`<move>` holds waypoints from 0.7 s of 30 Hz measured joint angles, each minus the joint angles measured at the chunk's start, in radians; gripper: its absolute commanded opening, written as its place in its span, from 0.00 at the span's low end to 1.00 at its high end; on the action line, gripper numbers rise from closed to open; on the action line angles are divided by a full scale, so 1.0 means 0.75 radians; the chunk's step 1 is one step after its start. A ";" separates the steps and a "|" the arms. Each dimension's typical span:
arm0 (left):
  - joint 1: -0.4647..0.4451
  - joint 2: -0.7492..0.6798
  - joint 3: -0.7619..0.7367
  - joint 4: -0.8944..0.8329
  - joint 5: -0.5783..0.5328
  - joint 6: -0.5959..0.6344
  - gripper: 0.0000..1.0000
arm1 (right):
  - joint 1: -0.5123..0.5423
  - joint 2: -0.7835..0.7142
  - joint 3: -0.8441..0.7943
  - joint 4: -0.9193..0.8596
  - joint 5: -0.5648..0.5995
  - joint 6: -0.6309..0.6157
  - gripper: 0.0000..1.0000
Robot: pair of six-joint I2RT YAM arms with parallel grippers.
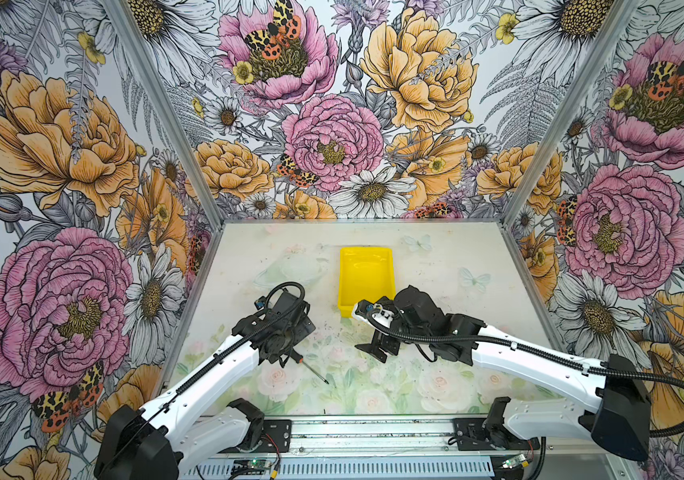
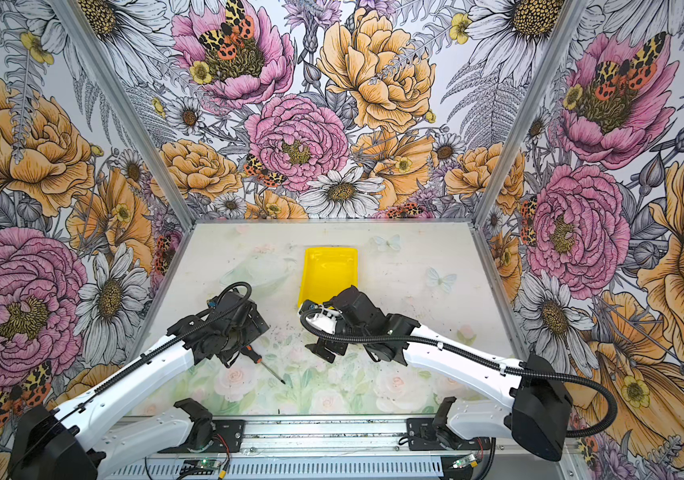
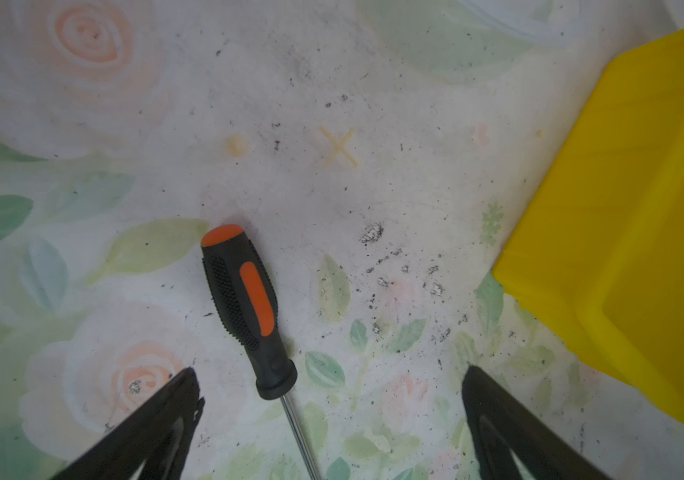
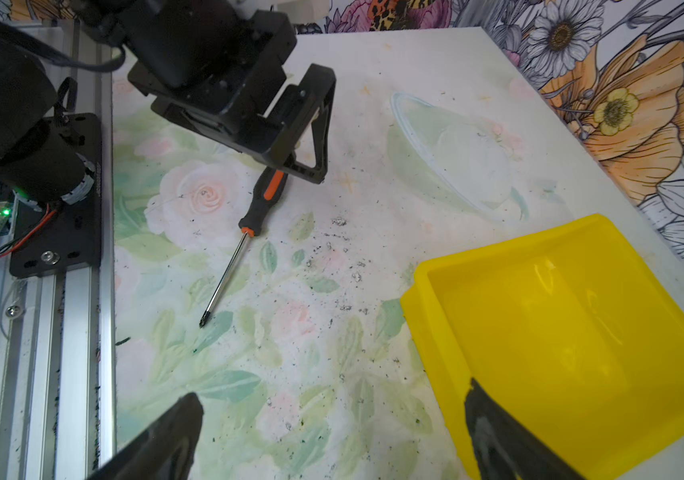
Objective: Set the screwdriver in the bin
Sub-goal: 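Close the left gripper on the orange-and-black screwdriver handle and lift it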
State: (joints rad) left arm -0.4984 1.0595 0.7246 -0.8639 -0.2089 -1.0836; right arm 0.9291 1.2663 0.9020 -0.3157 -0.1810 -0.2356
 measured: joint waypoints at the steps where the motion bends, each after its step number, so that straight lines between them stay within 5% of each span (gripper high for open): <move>1: 0.031 0.018 -0.001 -0.005 0.015 0.010 0.99 | 0.000 0.013 0.000 -0.005 0.000 -0.013 0.99; 21: 0.056 0.290 -0.089 0.108 0.062 0.033 0.79 | 0.000 -0.015 -0.042 -0.041 0.026 -0.047 1.00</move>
State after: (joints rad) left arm -0.4561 1.2774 0.6579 -0.7826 -0.1623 -1.0592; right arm 0.9291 1.2549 0.8707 -0.3466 -0.1612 -0.2710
